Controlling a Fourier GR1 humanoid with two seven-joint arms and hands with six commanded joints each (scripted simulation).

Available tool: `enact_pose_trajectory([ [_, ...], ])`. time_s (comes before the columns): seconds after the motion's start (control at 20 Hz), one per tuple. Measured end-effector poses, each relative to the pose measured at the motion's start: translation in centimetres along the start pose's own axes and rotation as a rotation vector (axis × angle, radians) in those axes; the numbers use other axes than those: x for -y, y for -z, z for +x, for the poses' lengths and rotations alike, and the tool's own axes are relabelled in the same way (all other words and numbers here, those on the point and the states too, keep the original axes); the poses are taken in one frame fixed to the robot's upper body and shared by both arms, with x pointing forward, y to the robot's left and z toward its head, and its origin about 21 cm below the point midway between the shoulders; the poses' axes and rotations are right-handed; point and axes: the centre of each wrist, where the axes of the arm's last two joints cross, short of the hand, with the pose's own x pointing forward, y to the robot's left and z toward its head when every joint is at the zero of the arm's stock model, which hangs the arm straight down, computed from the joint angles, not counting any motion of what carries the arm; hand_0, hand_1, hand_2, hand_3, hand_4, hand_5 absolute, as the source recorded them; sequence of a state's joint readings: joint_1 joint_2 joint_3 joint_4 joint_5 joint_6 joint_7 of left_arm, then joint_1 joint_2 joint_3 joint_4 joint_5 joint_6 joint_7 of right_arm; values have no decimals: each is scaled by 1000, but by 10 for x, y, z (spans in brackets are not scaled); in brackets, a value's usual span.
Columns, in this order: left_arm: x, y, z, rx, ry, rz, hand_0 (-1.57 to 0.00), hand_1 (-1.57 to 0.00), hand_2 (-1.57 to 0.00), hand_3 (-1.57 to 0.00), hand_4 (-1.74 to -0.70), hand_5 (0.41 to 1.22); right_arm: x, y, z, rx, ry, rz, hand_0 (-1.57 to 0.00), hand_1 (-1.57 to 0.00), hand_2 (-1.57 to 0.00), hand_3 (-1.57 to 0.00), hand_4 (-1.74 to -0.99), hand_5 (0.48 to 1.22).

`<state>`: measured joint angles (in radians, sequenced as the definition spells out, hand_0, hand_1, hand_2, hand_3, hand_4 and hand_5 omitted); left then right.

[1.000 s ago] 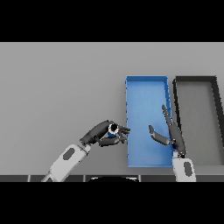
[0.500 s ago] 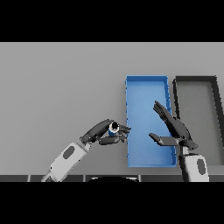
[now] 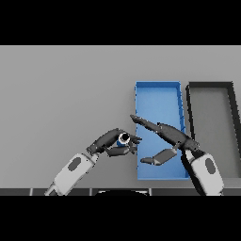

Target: Pick up the blue pipe and place it into the blue bin.

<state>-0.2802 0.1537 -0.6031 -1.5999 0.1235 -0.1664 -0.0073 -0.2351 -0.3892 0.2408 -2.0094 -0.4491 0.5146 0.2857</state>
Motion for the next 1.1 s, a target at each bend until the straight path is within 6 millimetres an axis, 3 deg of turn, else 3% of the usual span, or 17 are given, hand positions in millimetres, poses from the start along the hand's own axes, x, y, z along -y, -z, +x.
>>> enact_pose_trajectory([
  [0.1,0,0,0,9,-7,-9,-1571,-1571,-1571,-1444,-1728,1221,-2,12,3,17,-25,56,1,1,1,1,-1307,497],
  [0.2,-1,-1,-1,21,0,-17,-1571,-1571,-1571,-1490,-1627,1221,-3,27,9,23,-45,105,1,1,1,1,-1270,510],
  [0.4,-5,1,-4,11,9,-23,-1571,-1571,-1571,-1538,-1524,1221,-9,54,13,5,-72,169,1,1,1,1,-1232,517],
  [0.6,-2,4,-1,41,10,-37,-1571,-1571,-1571,-1557,-1473,1221,-15,78,9,-13,-66,200,1,1,-9,1,-1210,498],
  [0.65,-4,5,-4,14,10,-28,-1571,-1571,-1571,-1560,-1525,1221,-14,83,6,-35,-66,219,-17,-34,-54,-26,-1236,493],
  [0.7,-4,5,-4,10,2,-27,-1571,-1571,-1571,-1284,-1568,1221,-13,88,8,-39,-62,242,-107,-140,-160,-116,-1291,483],
  [0.75,-6,3,-4,32,6,-22,-1571,-1571,-1571,-1190,-1603,1221,-17,92,10,-24,-65,263,-264,-299,-308,-252,-1348,477],
  [0.8,-6,4,0,-9,54,-22,-1571,-1527,-1571,-1119,-1630,1221,-18,96,10,-27,-74,275,-475,-487,-492,-516,-1365,477],
  [0.85,-9,0,-1,-57,118,-37,-1571,-1536,-1571,-1121,-1647,1221,-19,100,12,-27,-81,290,-694,-704,-708,-659,-1433,486],
  [0.95,-6,-1,4,-50,117,-19,-1571,-1548,-1571,-1283,-1680,1221,-21,107,13,31,-63,307,-1010,-1016,-1019,-880,-1527,570],
  [1.0,-3,0,1,-25,85,-16,-1571,-1553,-1571,-1340,-1692,1221,-22,109,14,29,-46,306,-1122,-1127,-1129,-1018,-1498,638],
  [1.1,-1,2,1,-1,38,-22,-1571,-1559,-1571,-1423,-1710,1221,-24,110,12,70,-6,302,-1284,-1287,-1288,-1217,-1457,848],
])
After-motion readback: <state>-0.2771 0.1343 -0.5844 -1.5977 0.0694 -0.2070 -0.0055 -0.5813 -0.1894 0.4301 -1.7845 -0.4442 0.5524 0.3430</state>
